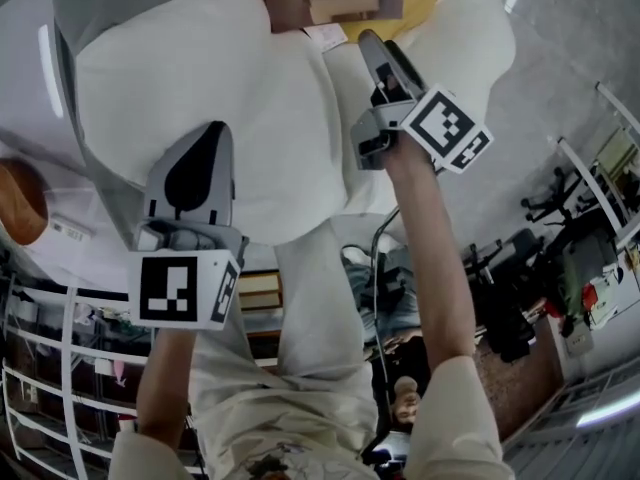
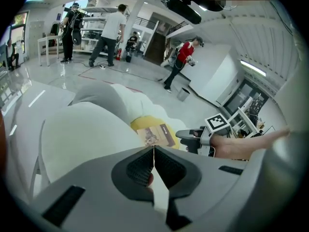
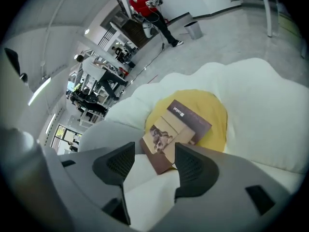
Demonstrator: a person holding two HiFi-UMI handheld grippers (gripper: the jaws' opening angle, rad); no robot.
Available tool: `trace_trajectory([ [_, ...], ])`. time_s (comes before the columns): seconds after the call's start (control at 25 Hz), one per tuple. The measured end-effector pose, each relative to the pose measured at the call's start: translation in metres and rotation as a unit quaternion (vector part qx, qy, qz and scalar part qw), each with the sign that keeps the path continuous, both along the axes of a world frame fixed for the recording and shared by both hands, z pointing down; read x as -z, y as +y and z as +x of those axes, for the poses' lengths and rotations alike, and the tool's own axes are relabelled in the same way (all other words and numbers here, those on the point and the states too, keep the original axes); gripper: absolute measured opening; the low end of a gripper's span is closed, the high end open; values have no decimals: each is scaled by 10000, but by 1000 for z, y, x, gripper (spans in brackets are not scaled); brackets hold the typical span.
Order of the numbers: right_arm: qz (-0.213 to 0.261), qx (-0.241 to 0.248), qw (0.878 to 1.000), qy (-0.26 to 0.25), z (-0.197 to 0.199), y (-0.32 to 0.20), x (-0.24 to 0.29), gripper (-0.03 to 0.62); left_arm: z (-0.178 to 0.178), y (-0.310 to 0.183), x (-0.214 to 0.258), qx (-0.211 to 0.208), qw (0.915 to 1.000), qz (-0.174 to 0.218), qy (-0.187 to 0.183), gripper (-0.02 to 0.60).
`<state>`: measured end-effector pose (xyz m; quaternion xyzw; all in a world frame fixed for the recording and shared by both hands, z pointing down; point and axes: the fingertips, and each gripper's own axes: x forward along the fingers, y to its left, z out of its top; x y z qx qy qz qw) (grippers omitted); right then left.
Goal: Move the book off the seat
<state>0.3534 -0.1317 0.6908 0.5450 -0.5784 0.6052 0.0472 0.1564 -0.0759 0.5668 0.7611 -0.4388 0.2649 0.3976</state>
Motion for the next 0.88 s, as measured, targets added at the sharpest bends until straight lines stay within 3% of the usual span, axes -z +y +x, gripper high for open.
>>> trace_trajectory([
  [0.16, -560, -326, 9979, 37, -6, 23, -34, 242, -21, 4, -8, 71, 9993, -362, 100, 12],
  [0.28, -169, 20, 9997, -163, -4, -9, -47, 242, -8, -9, -14, 255, 9981, -469, 300, 12],
  [0.52, -431, 79, 9987, -267, 7, 2, -60, 258, 26, -4, 7, -77, 9982, -350, 487, 12],
  [0.88, -626, -707, 9944, -476, 19, 5, -105, 265, 62, -6, 4, -317, 9953, -355, 840, 12],
])
